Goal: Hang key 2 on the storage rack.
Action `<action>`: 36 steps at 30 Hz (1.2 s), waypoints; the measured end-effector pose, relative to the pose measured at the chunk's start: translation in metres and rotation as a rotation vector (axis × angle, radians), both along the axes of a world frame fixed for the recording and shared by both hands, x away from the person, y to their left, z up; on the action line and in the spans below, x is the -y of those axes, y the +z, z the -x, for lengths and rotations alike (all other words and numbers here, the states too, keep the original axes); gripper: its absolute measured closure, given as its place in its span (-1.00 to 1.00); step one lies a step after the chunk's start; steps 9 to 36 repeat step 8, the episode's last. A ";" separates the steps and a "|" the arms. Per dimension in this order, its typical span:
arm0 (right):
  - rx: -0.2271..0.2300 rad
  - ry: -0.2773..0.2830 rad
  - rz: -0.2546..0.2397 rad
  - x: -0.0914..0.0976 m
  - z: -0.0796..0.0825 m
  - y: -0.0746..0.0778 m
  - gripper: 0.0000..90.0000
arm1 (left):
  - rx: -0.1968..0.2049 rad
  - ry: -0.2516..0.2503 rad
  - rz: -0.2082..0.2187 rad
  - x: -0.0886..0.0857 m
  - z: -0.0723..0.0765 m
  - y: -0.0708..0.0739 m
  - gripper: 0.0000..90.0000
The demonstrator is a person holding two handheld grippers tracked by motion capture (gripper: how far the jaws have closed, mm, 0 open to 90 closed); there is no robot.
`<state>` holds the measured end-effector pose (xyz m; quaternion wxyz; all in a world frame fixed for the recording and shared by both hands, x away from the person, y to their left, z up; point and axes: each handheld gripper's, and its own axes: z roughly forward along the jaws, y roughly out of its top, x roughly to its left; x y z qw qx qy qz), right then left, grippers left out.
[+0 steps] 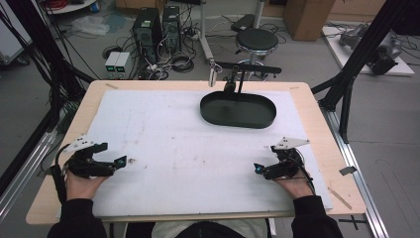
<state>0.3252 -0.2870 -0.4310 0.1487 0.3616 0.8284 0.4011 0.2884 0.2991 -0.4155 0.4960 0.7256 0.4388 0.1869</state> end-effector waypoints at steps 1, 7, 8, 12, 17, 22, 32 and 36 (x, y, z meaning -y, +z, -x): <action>0.001 0.000 0.001 0.000 0.000 0.000 -0.98 | 0.006 0.008 -0.003 0.000 0.002 0.000 -0.96; 0.005 -0.013 -0.002 0.006 -0.001 0.000 -0.98 | 0.022 0.046 -0.005 -0.006 0.010 -0.002 -0.96; 0.003 -0.015 -0.003 0.006 0.000 0.000 -0.98 | 0.023 0.047 -0.002 -0.006 0.010 -0.002 -0.96; 0.003 -0.015 -0.003 0.006 0.000 0.000 -0.98 | 0.023 0.047 -0.002 -0.006 0.010 -0.002 -0.96; 0.003 -0.015 -0.003 0.006 0.000 0.000 -0.98 | 0.023 0.047 -0.002 -0.006 0.010 -0.002 -0.96; 0.003 -0.015 -0.003 0.006 0.000 0.000 -0.98 | 0.023 0.047 -0.002 -0.006 0.010 -0.002 -0.96; 0.003 -0.015 -0.003 0.006 0.000 0.000 -0.98 | 0.023 0.047 -0.002 -0.006 0.010 -0.002 -0.96; 0.003 -0.015 -0.003 0.006 0.000 0.000 -0.98 | 0.023 0.047 -0.002 -0.006 0.010 -0.002 -0.96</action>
